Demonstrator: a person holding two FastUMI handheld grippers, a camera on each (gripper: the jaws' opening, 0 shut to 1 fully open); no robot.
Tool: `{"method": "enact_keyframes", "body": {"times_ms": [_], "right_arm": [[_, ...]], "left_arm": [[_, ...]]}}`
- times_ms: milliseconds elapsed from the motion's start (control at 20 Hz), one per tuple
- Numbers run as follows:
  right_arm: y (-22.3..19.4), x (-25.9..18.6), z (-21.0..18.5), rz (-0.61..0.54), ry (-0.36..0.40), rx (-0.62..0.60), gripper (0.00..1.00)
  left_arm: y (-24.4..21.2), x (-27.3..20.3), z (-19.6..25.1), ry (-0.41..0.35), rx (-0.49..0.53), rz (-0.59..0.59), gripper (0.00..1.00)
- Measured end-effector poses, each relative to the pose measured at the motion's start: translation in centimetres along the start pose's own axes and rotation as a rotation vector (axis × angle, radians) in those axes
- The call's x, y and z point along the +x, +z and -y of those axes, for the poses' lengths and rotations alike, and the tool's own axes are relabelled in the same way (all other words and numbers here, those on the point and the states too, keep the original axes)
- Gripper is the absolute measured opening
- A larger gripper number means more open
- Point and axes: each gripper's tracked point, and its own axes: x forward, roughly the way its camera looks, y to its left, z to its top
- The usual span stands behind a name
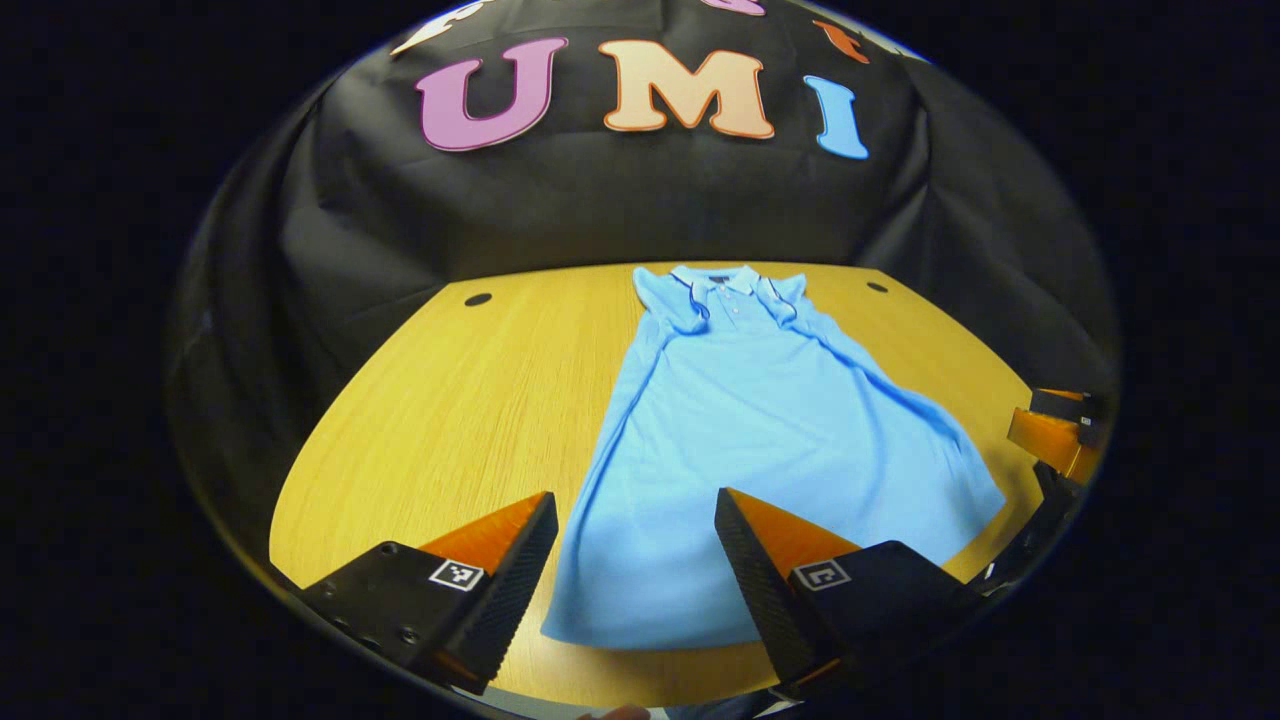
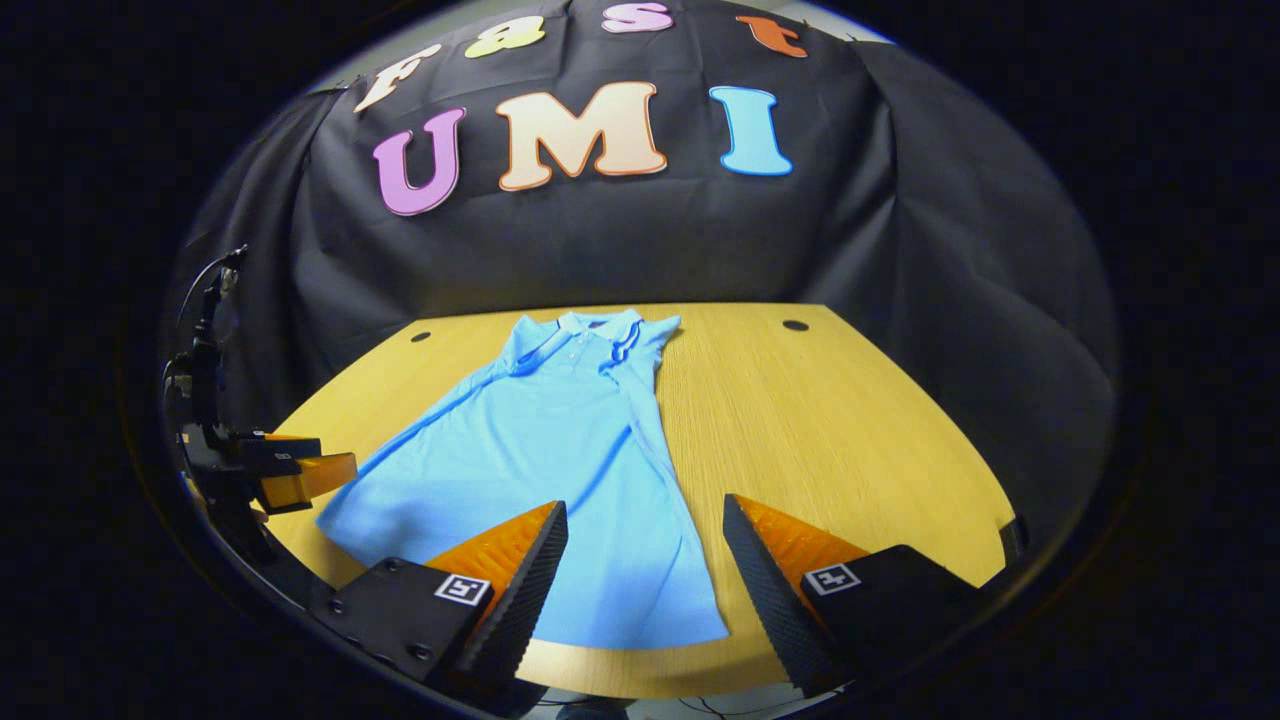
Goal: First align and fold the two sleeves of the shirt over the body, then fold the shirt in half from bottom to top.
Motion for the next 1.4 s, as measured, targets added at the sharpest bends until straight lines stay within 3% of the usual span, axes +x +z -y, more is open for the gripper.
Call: {"method": "enact_keyframes", "body": {"times_ms": [300,500,550,600,750,800,850,950,1000,1050,1150,1200,1250,1400], "right_arm": [[-4.2,-0.5,0.5,-0.075,-0.023,-0.02,0.98],[-6.3,-0.1,0.7,-0.115,-0.035,-0.027,0.98],[-6.9,0.1,0.8,-0.125,-0.04,-0.026,0.93],[-7.4,0.4,0.8,-0.135,-0.041,-0.027,0.98],[-9.1,0.7,0.6,-0.179,-0.036,-0.036,0.98],[-9.9,0.6,0.5,-0.202,-0.037,-0.045,0.92],[-10.5,0.3,0.2,-0.22,-0.026,-0.049,0.98],[-10.2,0.6,-0.1,-0.224,-0.02,-0.041,0.92],[-10.1,0.7,-0.4,-0.217,-0.012,-0.038,0.95],[-10.3,0.7,-0.9,-0.229,0.005,-0.037,0.88],[-10.2,0.9,-1.6,-0.232,0.03,-0.049,0.73],[-10.2,0.8,-1.9,-0.228,0.04,-0.048,0.58],[-10.3,0.8,-2.2,-0.235,0.049,-0.045,0.53],[-10.3,0.6,-2.9,-0.238,0.065,-0.019,0.22]], "left_arm": [[-4.3,-0.8,-0.1,-0.023,0.017,-0.066,0.96],[-7.3,-0.6,-1.3,0.017,0.023,-0.134,0.96],[-6.3,-0.6,-1.2,0.019,0.018,-0.085,0.96],[-6.3,-0.6,-1.3,0.024,0.032,-0.099,0.96],[-6.8,-0.7,-1.3,0.021,0.056,-0.082,0.96],[-6.5,-0.7,-1.3,0.022,0.047,-0.059,0.95],[-6.8,-0.6,-1.0,0.018,0.023,-0.072,0.96],[-7.0,-0.6,-0.2,0.008,-0.033,-0.064,0.91],[-6.9,-0.5,-0.1,0.011,-0.023,-0.061,0.78],[-6.9,-0.4,0.3,0.003,-0.013,-0.061,0.77],[-6.9,-0.4,1.2,-0.013,0.004,-0.053,0.64],[-7.0,-0.4,1.5,-0.018,0.012,-0.052,0.49],[-6.9,-0.4,1.8,-0.022,0.01,-0.046,0.38],[-7.0,-0.5,2.5,-0.021,-0.045,-0.033,0.14]]}}
